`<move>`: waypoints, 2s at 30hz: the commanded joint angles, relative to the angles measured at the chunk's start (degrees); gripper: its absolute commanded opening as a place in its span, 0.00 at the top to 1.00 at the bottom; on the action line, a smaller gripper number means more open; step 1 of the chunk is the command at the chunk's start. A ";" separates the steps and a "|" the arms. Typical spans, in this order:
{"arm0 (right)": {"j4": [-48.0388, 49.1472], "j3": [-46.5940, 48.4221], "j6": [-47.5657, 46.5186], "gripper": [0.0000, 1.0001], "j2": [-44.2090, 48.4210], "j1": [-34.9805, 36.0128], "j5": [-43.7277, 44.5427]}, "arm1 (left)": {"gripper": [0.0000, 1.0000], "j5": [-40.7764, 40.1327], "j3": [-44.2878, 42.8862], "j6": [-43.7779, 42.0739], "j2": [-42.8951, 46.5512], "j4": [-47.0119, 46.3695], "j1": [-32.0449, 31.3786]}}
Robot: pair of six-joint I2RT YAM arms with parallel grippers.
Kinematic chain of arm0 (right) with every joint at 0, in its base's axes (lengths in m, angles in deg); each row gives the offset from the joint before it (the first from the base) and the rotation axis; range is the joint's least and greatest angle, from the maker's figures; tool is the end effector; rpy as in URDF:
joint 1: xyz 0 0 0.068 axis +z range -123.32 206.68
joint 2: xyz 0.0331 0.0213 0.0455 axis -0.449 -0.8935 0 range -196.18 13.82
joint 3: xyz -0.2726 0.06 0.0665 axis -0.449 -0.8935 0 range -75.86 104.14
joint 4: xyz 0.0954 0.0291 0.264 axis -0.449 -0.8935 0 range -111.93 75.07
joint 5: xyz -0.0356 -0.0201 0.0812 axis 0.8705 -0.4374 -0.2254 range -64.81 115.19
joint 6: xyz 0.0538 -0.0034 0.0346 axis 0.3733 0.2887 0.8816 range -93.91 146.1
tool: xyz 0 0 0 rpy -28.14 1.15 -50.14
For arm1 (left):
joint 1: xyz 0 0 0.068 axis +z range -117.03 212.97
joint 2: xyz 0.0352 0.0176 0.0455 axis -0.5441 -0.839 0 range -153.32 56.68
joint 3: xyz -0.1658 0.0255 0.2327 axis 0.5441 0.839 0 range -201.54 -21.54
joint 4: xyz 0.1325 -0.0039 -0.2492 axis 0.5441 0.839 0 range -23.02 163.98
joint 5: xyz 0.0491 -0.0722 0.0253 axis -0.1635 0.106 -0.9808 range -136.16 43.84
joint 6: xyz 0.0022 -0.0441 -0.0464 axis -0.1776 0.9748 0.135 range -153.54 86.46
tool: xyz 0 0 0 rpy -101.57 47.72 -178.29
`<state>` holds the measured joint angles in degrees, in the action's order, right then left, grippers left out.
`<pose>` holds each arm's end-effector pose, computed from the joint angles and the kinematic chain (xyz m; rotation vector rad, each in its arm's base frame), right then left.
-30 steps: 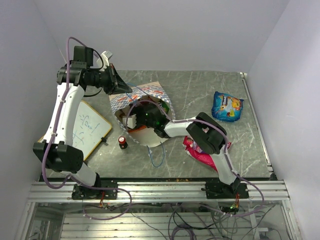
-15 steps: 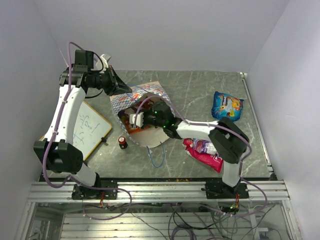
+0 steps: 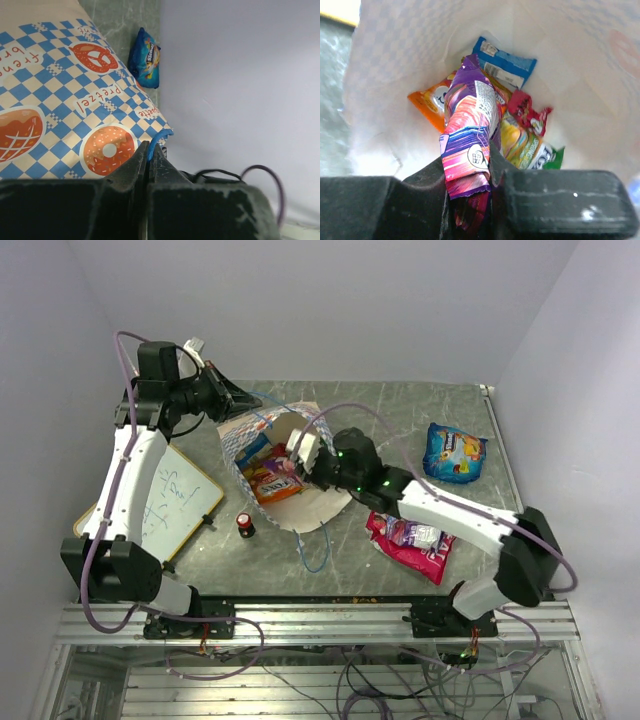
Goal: Take the snacks out of the paper bag
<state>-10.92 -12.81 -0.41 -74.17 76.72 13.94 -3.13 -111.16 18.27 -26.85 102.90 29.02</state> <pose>0.2445 0.3068 0.2899 -1.3130 1.4507 0.4622 0.3403 -0.0574 0.4234 -0.4285 2.1906 -1.3478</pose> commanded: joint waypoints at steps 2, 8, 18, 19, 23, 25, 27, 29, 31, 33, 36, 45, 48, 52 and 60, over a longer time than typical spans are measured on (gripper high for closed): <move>-22.58 10.16 25.51 1.00 11.24 -0.07 12.19 | 0.93 -2.75 3.63 3.09 2.00 -11.46 0.61; -52.83 19.34 46.53 1.00 21.20 -0.12 29.97 | 0.93 -4.44 1.55 2.09 1.09 -9.56 0.52; -83.17 20.28 64.93 1.00 15.08 -6.86 51.85 | 0.93 -6.17 9.31 6.46 4.84 -17.86 0.34; -83.18 19.67 64.74 1.00 14.28 -8.53 51.66 | 0.93 -5.87 9.10 6.07 4.80 -17.36 0.34; -83.09 18.09 64.30 1.00 12.06 -14.66 56.87 | 0.93 -8.54 6.03 0.72 5.00 -10.83 0.34; -83.11 18.81 63.67 1.00 11.18 -16.71 58.44 | 0.93 -9.97 6.77 0.68 6.05 -10.88 0.32; -82.96 18.76 63.59 1.00 10.80 -18.12 59.64 | 0.93 -10.68 9.21 2.11 7.54 -13.98 0.34; -82.98 18.68 63.66 1.00 10.03 -18.83 59.81 | 0.93 -11.25 12.04 3.85 9.01 -16.65 0.34; -82.96 18.66 63.79 1.00 8.77 -18.93 58.63 | 0.93 -11.66 13.95 4.92 10.14 -18.23 0.34; -83.03 17.91 64.18 1.00 7.14 -18.92 55.74 | 0.93 -11.58 14.78 4.81 10.77 -18.21 0.34; -83.08 14.65 65.52 1.00 5.57 -18.93 51.26 | 0.93 -11.10 14.62 3.21 11.16 -16.10 0.36; -82.89 12.95 73.56 1.00 -0.31 -18.84 54.62 | 0.93 -9.19 19.59 5.30 13.78 -20.26 0.38; -81.75 13.73 75.82 1.00 -3.97 -18.66 50.89 | 0.93 -8.60 20.54 5.89 14.25 -21.92 0.38; -79.43 13.78 78.32 1.00 -8.63 -17.70 46.85 | 0.93 -8.08 20.49 5.87 14.52 -22.83 0.42; -78.28 18.30 80.62 0.81 -17.85 -14.06 43.38 | 0.93 -6.18 20.20 5.95 14.31 -23.96 0.41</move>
<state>-94.09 3.49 74.98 -88.81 60.02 63.97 -11.02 -90.79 24.00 -13.54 82.29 29.02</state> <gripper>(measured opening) 0.163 0.083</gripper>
